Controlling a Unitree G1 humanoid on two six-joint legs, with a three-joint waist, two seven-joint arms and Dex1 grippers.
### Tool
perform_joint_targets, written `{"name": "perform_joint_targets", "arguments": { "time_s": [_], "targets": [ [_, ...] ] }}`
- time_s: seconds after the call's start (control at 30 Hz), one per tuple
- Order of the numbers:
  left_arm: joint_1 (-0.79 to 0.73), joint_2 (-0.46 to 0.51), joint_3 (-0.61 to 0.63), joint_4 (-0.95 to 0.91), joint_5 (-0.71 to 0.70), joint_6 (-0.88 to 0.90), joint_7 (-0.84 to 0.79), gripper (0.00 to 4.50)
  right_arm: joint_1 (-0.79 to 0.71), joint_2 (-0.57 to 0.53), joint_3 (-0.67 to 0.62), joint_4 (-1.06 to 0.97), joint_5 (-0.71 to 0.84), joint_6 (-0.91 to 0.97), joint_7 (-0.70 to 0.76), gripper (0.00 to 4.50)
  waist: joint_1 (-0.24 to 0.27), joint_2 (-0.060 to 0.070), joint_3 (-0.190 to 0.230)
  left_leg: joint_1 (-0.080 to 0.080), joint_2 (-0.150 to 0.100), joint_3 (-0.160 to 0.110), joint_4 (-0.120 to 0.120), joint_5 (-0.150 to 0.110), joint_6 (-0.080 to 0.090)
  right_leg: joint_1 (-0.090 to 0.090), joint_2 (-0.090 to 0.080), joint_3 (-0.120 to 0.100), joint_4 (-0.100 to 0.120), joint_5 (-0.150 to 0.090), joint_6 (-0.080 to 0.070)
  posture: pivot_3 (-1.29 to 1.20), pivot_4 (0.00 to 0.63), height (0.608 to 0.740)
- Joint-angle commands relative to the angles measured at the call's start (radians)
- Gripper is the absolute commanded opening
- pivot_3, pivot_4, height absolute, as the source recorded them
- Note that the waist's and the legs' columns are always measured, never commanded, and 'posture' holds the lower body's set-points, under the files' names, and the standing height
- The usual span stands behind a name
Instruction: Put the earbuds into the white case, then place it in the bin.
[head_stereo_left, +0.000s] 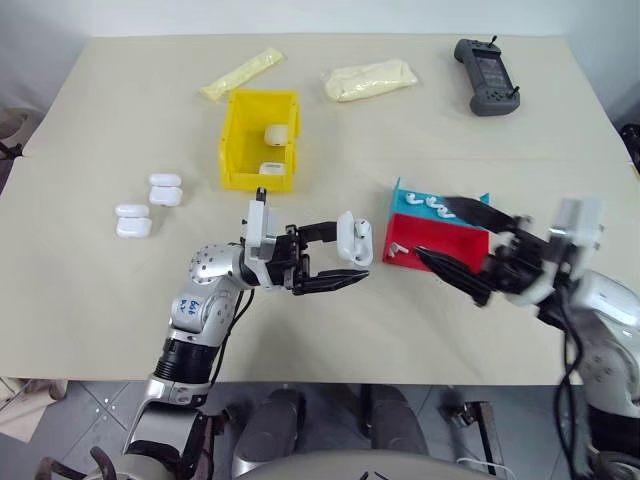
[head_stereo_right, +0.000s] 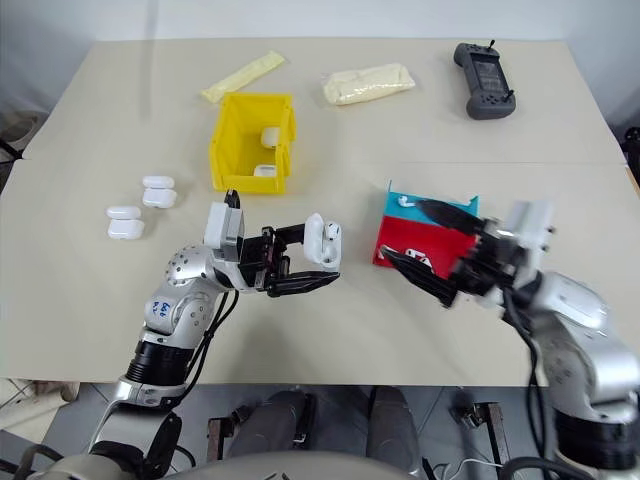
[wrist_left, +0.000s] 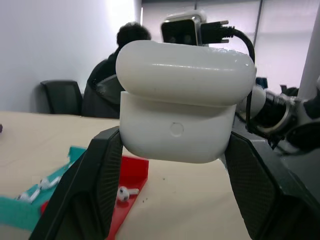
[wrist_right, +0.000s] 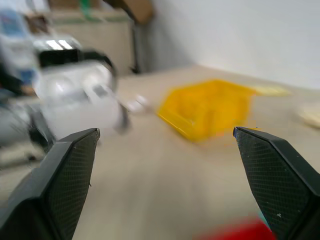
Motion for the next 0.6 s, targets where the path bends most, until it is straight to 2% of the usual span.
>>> {"name": "perform_joint_targets", "arguments": {
  "time_s": [0.03,0.17,0.37,0.47,0.6],
  "targets": [
    [0.005,-0.004,0.012,-0.008,0.002,-0.029,0.005,2.74,0.116,-0.025,-0.112,0.138,-0.098,-0.180,0.114,4.48,0.000,0.000,0.000,0.000,0.000,0.001,0.000,0.000,0.000,0.000,0.000,0.000,0.000,0.000,0.001,0.00,0.150,0.740],
    [0.015,-0.005,0.008,-0.004,0.018,-0.062,0.002,2.74,0.200,-0.031,-0.200,0.300,-0.167,-0.337,0.160,4.48,-0.004,0.000,0.000,0.001,0.001,0.001,0.000,0.000,0.000,0.000,0.000,0.001,-0.001,0.000,0.001,0.00,0.150,0.740],
    [0.016,-0.011,0.001,0.015,0.035,-0.098,-0.003,2.74,0.178,-0.040,-0.217,0.411,-0.197,-0.429,0.168,4.48,-0.011,0.000,0.000,0.003,0.003,0.004,0.000,0.000,-0.001,0.000,0.002,0.002,-0.001,0.000,0.001,0.00,0.150,0.740],
    [0.011,-0.019,-0.003,0.018,0.041,-0.104,0.007,2.74,0.119,-0.071,-0.194,0.419,-0.199,-0.409,0.165,4.48,-0.009,0.001,0.000,0.003,0.001,0.004,0.000,0.000,-0.001,0.000,0.001,0.003,-0.001,0.000,0.001,0.00,0.150,0.740],
    [0.019,-0.025,0.003,0.016,0.040,-0.104,0.026,2.74,-0.027,-0.165,-0.138,0.367,-0.148,-0.242,0.154,4.48,-0.009,0.001,0.000,0.003,0.002,0.003,0.000,0.000,0.000,0.000,0.001,0.002,-0.001,0.000,0.001,0.00,0.150,0.740]
  ]
}}
